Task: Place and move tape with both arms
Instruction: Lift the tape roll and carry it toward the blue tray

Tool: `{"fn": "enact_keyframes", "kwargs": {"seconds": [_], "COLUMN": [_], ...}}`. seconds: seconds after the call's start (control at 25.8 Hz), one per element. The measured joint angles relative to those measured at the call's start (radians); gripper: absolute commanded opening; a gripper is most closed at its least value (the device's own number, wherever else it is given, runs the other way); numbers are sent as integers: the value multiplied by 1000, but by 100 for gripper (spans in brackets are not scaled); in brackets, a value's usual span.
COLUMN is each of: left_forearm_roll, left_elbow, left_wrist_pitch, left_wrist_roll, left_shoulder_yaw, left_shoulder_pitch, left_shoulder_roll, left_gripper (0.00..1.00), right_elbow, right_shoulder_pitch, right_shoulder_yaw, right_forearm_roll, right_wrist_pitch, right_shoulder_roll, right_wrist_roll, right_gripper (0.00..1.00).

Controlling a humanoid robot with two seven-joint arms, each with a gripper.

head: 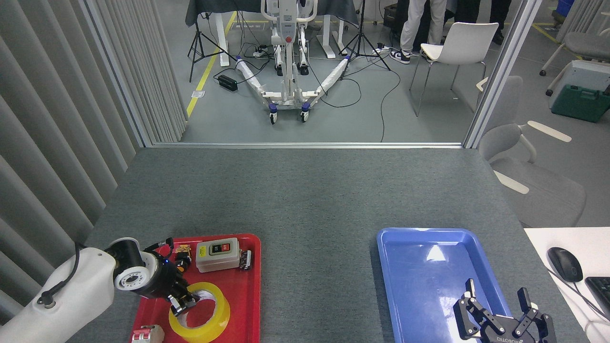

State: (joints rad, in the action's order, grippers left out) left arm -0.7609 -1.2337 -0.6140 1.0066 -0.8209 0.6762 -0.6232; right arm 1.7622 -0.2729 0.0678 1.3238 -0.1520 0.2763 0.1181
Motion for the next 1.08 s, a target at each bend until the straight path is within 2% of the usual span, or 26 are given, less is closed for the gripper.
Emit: {"fn": "enact_keyframes", "kwargs": {"seconds": [0.23,0.35,0.66,0.85,1.08], "left_forearm_roll": [270,357,463,498,530], "left_elbow": [-8,0,152,271,352], "left_wrist_pitch": [-25,-43,-156,-168,-172], "left_wrist_roll": [-23,-29,-31,-31,-31], "left_shoulder_yaw": [116,170,264,277,294], "left_shoulder_pitch": [21,26,28,28,28], "left_shoulder_roll": [6,41,258,377,505], "left_gripper": [0,0,0,0,0], "right_elbow": [7,12,25,28,28], "right_shoulder_pitch": [0,0,-1,-3,-2], "right_shoulder_yaw": [0,-1,-4,-7,-8], "right_forearm_roll": [0,0,0,0,0], "right_wrist_pitch": [0,0,5,6,7], "right_shoulder_roll": [-4,-6,-8,-12,-14], "right_wrist_roll": [-1,-2,-3,-3,-4], "right_gripper": [100,100,100,100,100]}}
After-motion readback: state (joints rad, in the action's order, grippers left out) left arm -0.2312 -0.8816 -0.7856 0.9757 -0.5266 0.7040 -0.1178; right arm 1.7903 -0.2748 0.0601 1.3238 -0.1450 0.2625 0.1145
